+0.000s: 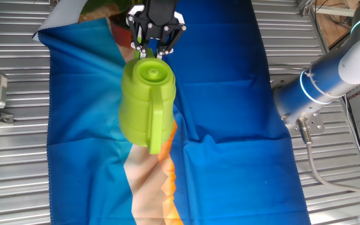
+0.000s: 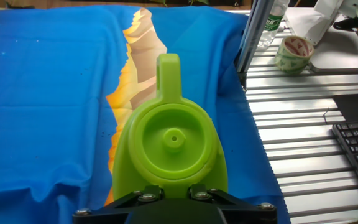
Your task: Water the plant
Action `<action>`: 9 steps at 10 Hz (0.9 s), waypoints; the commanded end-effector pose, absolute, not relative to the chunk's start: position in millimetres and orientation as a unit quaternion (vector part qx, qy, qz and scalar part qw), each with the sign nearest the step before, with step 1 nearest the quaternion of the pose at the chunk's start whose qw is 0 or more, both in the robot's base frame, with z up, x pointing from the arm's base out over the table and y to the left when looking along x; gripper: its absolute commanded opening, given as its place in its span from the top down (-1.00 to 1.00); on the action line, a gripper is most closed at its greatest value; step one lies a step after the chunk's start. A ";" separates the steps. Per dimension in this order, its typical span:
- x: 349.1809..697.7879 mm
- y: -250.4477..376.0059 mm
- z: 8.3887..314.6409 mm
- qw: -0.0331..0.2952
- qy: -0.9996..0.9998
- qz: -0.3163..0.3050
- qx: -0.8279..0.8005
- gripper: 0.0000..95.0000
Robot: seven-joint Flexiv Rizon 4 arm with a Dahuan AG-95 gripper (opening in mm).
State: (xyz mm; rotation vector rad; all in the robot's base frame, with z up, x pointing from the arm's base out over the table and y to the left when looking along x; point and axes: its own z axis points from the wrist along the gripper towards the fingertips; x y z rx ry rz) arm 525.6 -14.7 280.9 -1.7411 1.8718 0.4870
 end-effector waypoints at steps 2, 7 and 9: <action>524.9 -15.7 281.5 0.272 0.693 0.186 -0.641 1.00; 524.1 -16.2 281.9 0.273 0.694 0.188 -0.639 1.00; 523.8 -16.1 282.1 0.270 0.694 0.186 -0.641 1.00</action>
